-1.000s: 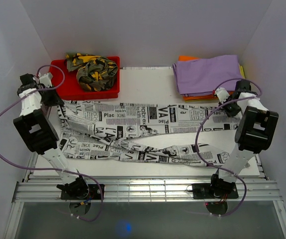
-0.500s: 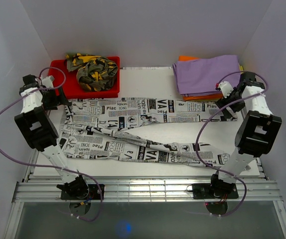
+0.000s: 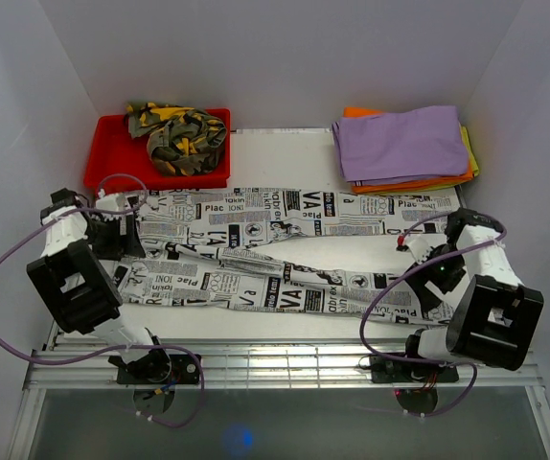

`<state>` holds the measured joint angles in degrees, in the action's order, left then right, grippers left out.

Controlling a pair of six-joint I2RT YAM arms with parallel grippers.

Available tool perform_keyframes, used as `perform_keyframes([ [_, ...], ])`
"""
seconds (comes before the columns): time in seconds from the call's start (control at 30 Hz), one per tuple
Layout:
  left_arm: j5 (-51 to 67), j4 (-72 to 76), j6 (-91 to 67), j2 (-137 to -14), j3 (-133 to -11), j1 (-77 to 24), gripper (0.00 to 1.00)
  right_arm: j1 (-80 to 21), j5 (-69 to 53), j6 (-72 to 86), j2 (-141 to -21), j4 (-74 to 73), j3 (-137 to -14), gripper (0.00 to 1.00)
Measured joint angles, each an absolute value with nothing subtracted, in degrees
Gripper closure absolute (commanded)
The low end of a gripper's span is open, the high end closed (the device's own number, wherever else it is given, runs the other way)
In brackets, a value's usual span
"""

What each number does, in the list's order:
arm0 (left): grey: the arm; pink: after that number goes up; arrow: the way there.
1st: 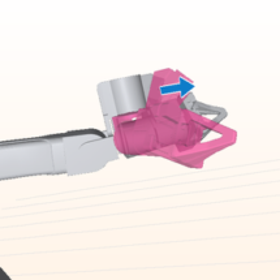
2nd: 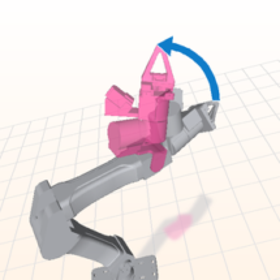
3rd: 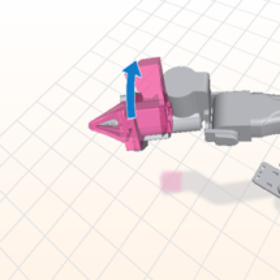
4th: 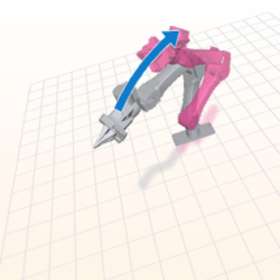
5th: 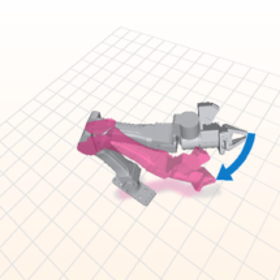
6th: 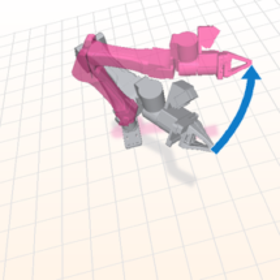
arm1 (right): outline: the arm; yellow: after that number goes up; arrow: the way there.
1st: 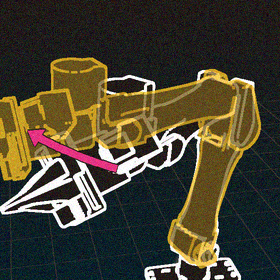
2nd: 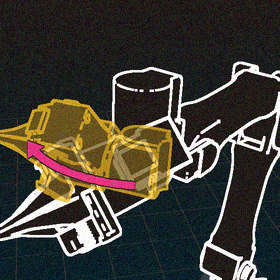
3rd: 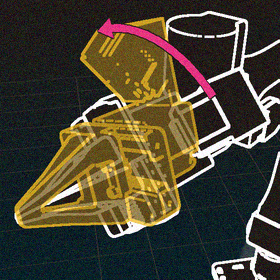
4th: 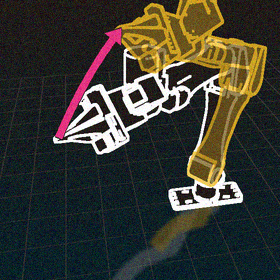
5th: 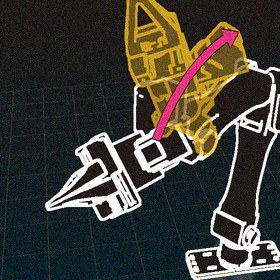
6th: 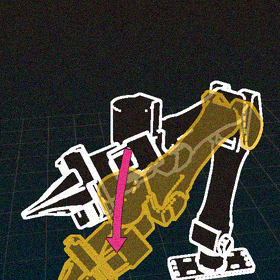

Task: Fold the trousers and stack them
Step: Flatten the trousers out

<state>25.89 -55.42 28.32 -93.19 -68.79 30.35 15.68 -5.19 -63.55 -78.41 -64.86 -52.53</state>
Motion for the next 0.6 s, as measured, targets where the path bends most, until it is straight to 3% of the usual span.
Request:
perform_keyframes([
  [0.2, 24.7, -57.3, 33.4, -93.2, -62.3, 31.1, 0.13, 15.7, -4.7, -63.2, -76.4, -60.3, -46.2, 0.15],
  [0.4, 24.4, -57.4, 34.5, -93.0, -62.2, 31.0, 0.14, 15.7, -8.1, -61.6, -81.2, -58.9, -55.4, 0.09],
  [0.6, 22.8, -55.7, 33.6, -94.2, -62.0, 31.0, 0.14, 15.7, -7.8, -60.9, -88.0, -57.9, -57.7, 0.14],
])
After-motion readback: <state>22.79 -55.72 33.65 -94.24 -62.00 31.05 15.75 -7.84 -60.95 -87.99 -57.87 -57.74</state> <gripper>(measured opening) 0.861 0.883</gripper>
